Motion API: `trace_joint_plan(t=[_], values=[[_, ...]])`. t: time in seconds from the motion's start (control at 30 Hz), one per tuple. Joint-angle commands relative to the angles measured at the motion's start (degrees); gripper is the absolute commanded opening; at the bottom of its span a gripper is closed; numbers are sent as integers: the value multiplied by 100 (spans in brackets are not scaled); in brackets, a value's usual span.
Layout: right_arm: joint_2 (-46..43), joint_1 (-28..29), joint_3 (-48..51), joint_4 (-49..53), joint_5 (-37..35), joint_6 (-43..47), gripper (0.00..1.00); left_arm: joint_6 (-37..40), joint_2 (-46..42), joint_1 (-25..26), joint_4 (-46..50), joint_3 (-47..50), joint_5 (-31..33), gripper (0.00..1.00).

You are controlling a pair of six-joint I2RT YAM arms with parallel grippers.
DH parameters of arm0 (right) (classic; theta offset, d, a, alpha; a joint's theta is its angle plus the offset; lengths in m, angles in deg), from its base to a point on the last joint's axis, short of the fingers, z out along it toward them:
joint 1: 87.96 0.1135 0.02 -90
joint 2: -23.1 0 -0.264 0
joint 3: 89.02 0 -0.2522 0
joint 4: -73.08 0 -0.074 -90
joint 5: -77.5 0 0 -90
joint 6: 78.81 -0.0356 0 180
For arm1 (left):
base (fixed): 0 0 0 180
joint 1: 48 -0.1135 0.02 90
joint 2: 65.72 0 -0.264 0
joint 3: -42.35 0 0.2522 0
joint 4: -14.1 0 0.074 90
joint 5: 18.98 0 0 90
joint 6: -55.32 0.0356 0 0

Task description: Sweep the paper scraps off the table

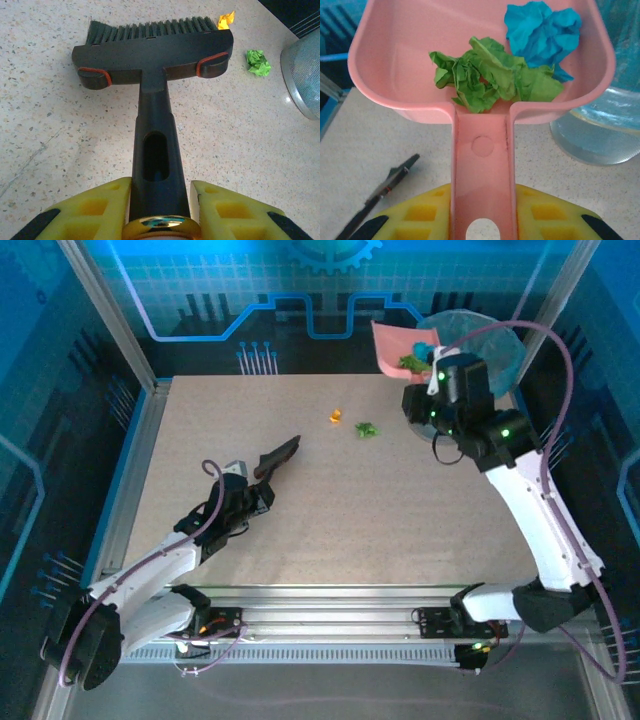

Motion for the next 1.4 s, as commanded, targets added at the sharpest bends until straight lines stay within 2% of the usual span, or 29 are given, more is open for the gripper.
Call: trace_joint_plan(t=[0.0, 0.1, 0.27, 0.33, 0.5, 0.67, 0.97, 1.2, 1.3, 1.37], values=[[269, -662, -656, 292, 993, -789, 0, -127, -80, 27, -273, 99, -40, 0], [530, -1213, -995, -3, 1620, -1300, 0, -127, -79, 28, -307, 117, -53, 0], [993, -2195, -1237, -466, 2770, -2832, 0, -123, -75, 27, -363, 151, -75, 0], [1242, -2380, -1406, -552, 3024, -3218, 0, -122, -76, 28, -374, 159, -84, 0], [1855, -2583, -1836, -493, 3198, -4233, 0, -127, -74, 27, -405, 178, -93, 0], [2335, -2778, -1828, -839, 3606, -5569, 0, -128, -78, 27, -414, 186, -96, 0], [2438, -2818, -1809, -1343, 3702, -6915, 0, -127, -76, 19, -430, 196, -90, 0], [2191, -2871, -1569, -1728, 3652, -7186, 0, -136, -52, 21, -440, 195, -106, 0], [2168, -2790, -1952, -1547, 3709, -6613, 0, -131, -54, 28, -440, 192, -101, 0], [2047, -2628, -2209, -1288, 3504, -6103, 0, -147, -56, 26, -448, 197, -101, 0]])
